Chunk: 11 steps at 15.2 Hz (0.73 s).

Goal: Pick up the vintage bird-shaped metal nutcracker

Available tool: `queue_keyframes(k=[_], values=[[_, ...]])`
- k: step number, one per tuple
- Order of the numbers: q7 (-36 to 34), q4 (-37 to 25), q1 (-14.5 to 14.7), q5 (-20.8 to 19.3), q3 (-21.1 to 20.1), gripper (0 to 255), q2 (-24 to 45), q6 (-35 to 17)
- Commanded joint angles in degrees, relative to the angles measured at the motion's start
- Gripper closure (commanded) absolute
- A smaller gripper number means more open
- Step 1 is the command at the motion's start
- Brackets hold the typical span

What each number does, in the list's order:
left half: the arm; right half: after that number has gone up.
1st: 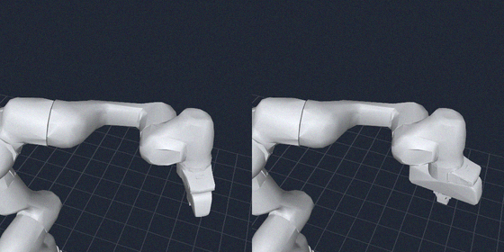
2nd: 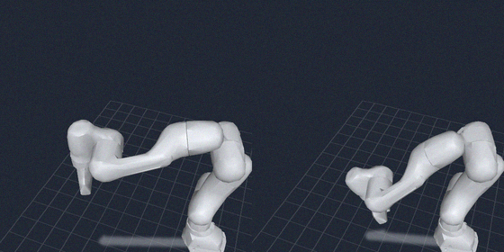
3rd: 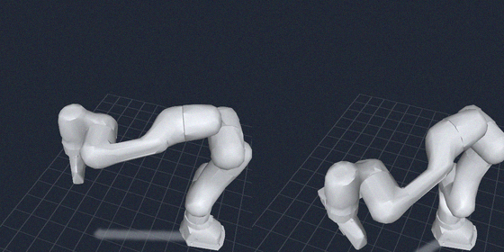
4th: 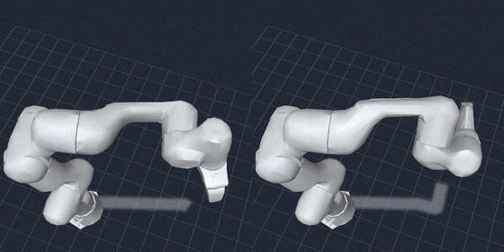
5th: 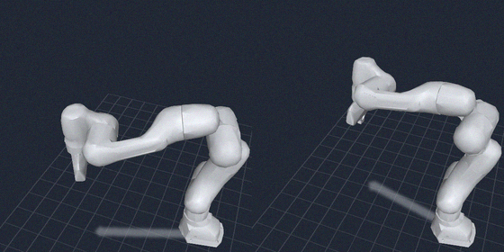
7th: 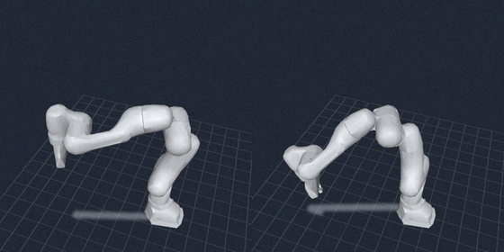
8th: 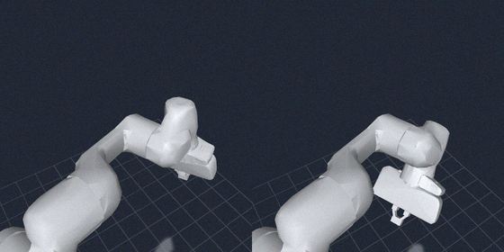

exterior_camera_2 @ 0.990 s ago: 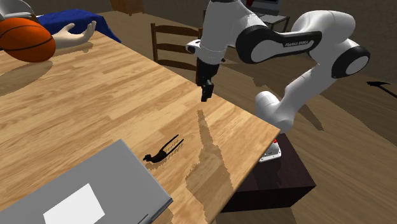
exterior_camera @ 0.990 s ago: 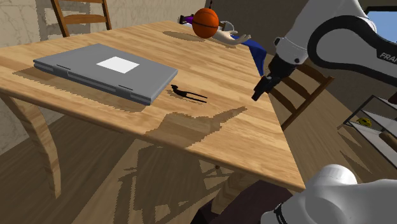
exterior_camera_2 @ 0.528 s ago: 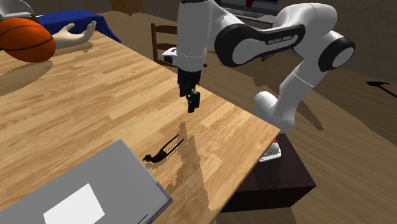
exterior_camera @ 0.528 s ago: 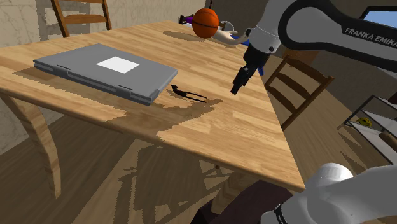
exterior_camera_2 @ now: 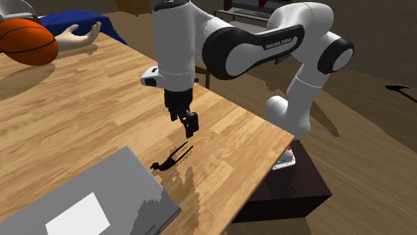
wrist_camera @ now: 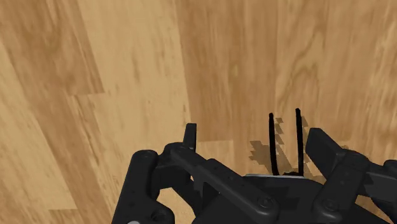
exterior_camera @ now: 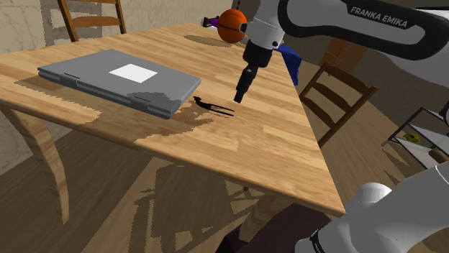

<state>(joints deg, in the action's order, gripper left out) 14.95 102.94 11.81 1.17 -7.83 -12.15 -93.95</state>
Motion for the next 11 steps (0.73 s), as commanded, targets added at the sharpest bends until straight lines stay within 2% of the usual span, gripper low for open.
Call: queue_keyframes(k=[1,6,11], values=[[1.7,-4.6,1.1,0.7,-0.9,0,4.3,1.1],[5.0,-14.4,3.4,1.7,-3.2,0,12.5,4.4],[5.3,-9.2,3.4,1.9,-3.2,0,11.5,0.3]])
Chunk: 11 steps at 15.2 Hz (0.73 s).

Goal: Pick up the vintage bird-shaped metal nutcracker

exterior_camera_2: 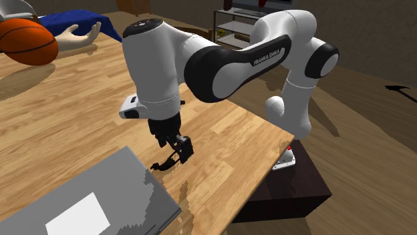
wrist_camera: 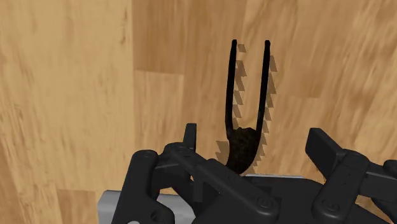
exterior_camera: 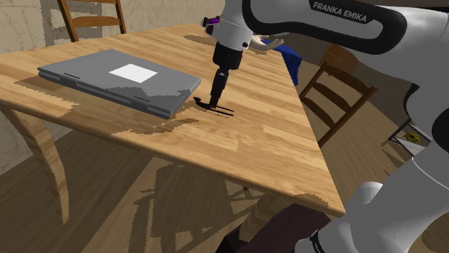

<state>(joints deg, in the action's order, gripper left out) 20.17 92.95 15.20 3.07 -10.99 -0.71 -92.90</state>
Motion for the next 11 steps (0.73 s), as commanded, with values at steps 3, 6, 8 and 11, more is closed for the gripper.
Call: queue_keyframes(k=[3,6,8,11], values=[[0.2,3.2,0.0,0.1,0.0,0,-0.4,-2.8],[0.3,3.0,0.0,0.1,0.0,255,-0.3,-2.7],[0.2,3.1,0.0,0.1,0.0,255,-0.3,-2.8],[0.2,2.6,0.0,0.0,0.0,255,0.1,-2.7]])
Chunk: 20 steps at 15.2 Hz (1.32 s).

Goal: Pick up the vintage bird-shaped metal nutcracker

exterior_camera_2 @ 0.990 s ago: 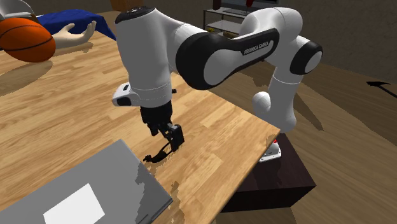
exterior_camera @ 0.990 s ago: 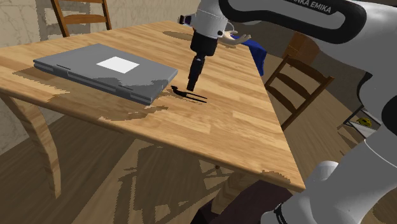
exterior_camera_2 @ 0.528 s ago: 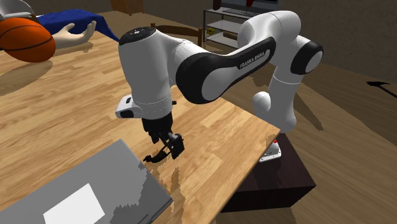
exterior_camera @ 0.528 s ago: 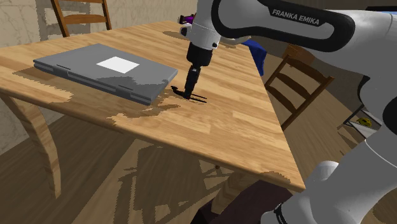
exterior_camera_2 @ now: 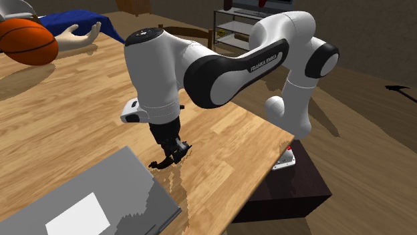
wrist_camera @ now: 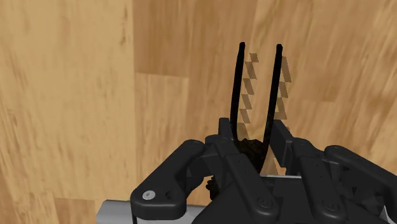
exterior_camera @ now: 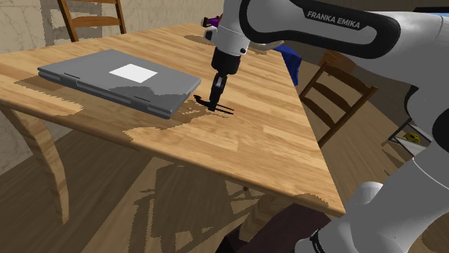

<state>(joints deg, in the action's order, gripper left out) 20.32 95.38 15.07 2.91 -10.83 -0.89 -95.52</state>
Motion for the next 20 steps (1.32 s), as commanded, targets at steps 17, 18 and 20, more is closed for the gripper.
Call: queue_keyframes(k=[17,18,20], values=[[-0.9,-14.4,0.3,-0.4,-0.3,255,3.2,11.6],[-1.0,-15.6,0.4,-0.5,-0.3,255,3.6,12.5],[-1.0,-15.8,0.4,-0.5,-0.4,255,3.6,12.6]])
